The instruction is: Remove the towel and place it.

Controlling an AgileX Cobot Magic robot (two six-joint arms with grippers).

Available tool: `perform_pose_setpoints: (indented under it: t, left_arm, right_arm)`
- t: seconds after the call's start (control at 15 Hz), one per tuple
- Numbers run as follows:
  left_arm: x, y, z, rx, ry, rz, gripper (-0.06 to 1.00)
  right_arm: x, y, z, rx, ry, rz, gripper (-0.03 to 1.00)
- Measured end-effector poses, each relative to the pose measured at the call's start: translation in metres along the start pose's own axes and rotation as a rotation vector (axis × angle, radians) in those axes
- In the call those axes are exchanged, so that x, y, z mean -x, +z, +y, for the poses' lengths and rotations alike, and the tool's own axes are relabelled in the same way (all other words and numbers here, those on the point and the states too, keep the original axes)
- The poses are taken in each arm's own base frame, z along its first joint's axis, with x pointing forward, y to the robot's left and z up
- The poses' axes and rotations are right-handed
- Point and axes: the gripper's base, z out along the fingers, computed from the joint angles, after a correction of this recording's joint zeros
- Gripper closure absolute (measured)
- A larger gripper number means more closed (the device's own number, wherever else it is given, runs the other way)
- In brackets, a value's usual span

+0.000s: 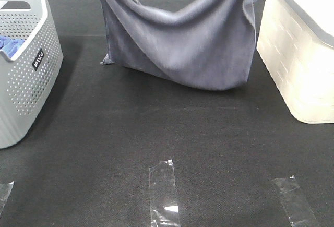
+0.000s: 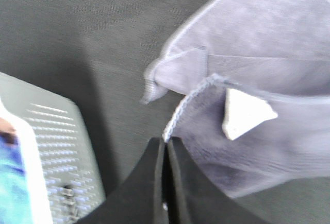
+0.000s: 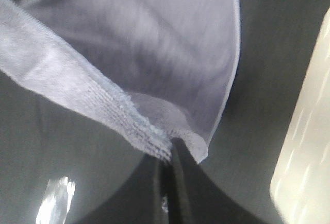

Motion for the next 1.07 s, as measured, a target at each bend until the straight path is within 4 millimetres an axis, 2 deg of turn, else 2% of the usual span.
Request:
perform_pose_setpoints:
  t: [0.33,0.53,0.8,0.93,1.07]
  left_arm:
    - [-0.039,-0.002,0.002,0.006,0.021,0.134,0.94]
    - [-0.059,-0.012,0.004,-0.009,0.017,0.18,0.94]
    - [-0.096,-0.009,-0.001,-0.029,0.025,0.293,0.94]
    - [-0.118,-0.015,-0.01,-0.042,0.056,0.336,0.94]
    - [-0.138,-0.026,-0.025,-0.061,0.086,0.36,0.94]
  right_arm:
    - [-0.029,0.029,0.001,0.042,0.027,0.147,0.97]
    - [-0.047,0.036,0.006,0.1,0.027,0.202,0.97]
    - [-0.076,0.022,0.011,0.122,0.022,0.222,0.97]
    - [-0.095,0.017,0.013,0.13,0.026,0.241,0.97]
    - [-0.111,0.021,0.013,0.134,0.033,0.28,0.97]
